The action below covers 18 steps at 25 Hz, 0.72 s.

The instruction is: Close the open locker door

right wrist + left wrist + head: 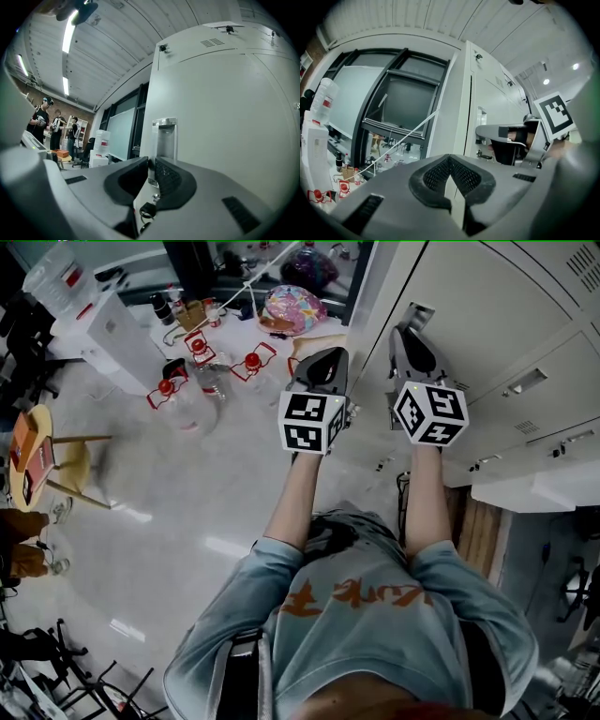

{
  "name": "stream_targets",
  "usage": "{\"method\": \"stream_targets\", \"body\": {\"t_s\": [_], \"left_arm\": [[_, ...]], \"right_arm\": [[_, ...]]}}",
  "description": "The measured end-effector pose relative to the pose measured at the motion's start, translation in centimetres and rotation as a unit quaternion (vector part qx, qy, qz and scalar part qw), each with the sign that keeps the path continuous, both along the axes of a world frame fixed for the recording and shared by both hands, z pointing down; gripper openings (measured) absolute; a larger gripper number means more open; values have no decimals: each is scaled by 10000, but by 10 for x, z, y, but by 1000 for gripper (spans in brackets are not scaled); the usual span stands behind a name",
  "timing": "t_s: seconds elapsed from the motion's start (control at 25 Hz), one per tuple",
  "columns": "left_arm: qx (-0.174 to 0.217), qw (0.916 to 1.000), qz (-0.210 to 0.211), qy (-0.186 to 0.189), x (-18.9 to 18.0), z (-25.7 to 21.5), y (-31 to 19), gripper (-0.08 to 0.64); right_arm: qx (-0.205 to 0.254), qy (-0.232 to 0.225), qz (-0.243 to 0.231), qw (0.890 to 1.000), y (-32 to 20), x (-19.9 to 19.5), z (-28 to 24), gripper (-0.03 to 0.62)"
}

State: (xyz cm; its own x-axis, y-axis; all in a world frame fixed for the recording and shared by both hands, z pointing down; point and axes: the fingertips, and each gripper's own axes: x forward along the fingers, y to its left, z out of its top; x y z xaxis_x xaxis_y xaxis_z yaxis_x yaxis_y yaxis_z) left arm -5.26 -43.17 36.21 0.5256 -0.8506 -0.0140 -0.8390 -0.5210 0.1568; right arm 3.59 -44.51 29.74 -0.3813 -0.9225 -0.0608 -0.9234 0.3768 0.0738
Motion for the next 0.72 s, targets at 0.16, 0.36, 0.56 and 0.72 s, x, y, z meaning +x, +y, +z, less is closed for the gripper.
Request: {"method": "stream_targets", "body": {"t_s": [0.16, 0.36, 0.56, 0.72], "left_arm": [[-30, 9999, 98, -47, 8, 4, -3, 18], [-52, 9998, 146, -93, 15, 5, -8, 18], [-101, 9998, 150, -124, 19, 10, -10, 18], [-194, 9995, 181, -159, 22, 16, -6, 18]], "right_arm": [[-34, -13, 109, 9999, -10, 0, 1, 61], [-89, 10, 167, 9998, -20, 2, 2, 61], [55, -49, 91, 9999, -23, 2, 3, 61], [117, -8, 22, 9999, -19, -2, 3, 63]]}}
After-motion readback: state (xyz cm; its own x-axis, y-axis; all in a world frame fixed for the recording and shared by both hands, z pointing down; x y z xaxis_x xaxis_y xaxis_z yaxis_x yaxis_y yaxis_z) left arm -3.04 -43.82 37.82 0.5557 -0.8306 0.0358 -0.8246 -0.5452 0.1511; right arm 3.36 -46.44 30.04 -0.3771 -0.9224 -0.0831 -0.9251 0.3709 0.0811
